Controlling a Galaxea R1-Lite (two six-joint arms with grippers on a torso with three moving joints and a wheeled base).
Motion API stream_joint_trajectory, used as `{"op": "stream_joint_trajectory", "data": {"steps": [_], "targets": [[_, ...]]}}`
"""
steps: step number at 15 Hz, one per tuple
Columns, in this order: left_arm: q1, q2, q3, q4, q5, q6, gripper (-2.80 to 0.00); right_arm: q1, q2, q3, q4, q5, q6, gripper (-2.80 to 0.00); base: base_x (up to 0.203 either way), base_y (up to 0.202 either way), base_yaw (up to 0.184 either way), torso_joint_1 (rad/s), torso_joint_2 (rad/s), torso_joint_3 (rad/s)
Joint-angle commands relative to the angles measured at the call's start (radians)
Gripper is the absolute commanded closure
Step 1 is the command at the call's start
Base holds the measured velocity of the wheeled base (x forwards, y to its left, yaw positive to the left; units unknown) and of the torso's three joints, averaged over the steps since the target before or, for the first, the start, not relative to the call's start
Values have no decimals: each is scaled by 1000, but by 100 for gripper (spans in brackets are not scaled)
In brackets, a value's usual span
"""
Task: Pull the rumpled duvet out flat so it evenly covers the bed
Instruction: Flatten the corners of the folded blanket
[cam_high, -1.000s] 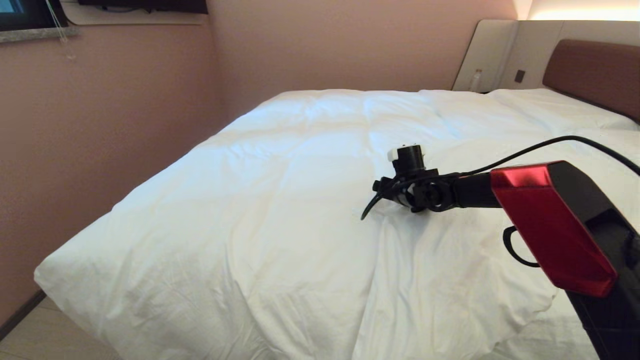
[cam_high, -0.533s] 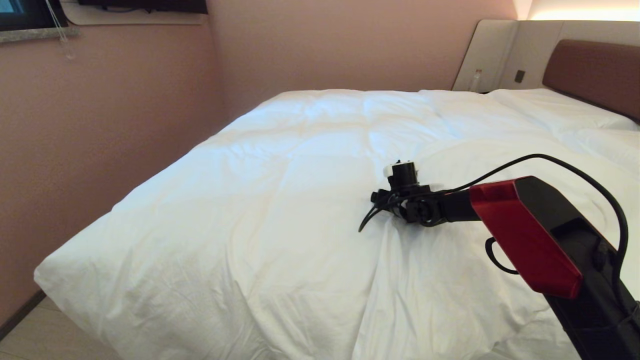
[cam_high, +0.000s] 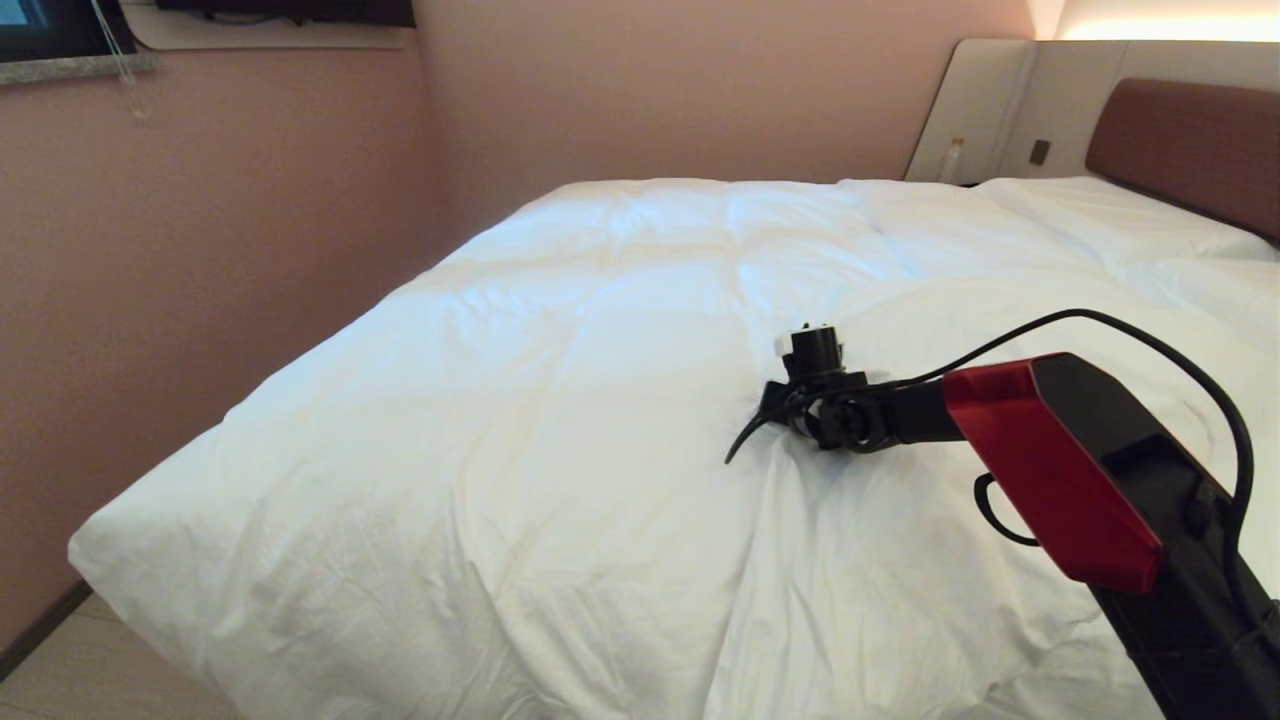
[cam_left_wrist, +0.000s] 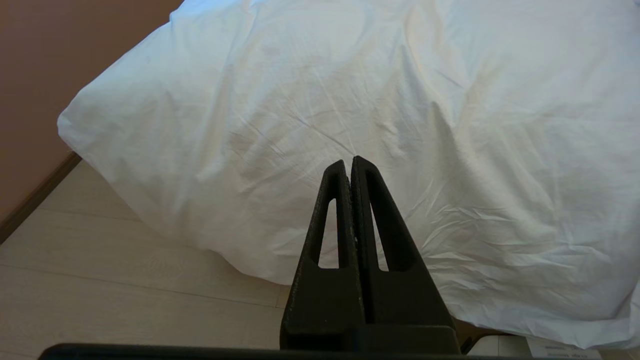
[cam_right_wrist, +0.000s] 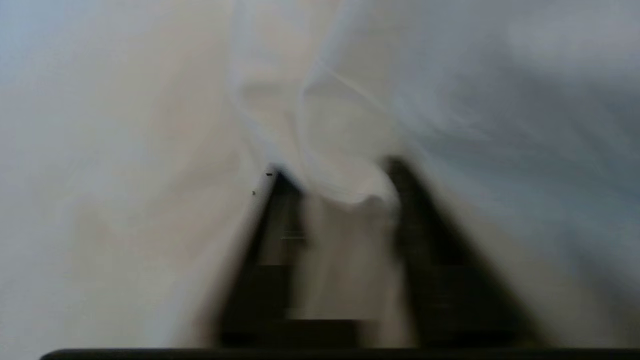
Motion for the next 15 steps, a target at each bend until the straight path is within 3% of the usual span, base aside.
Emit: {"op": "stream_joint_trajectory", "data": {"steps": [1,10,15], "targets": [[0,0,-1,0,0,0,0,0,-38,0,10,-3,2,0,0,0,0,0,0,0],[0,0,-1,0,0,0,0,-1,-213,23,112,-57,14,0,0,0,0,0,0,0],[0,0,-1,0,0,0,0,-1,-274,24,213,-66,76,0,0,0,0,0,0,0]]}}
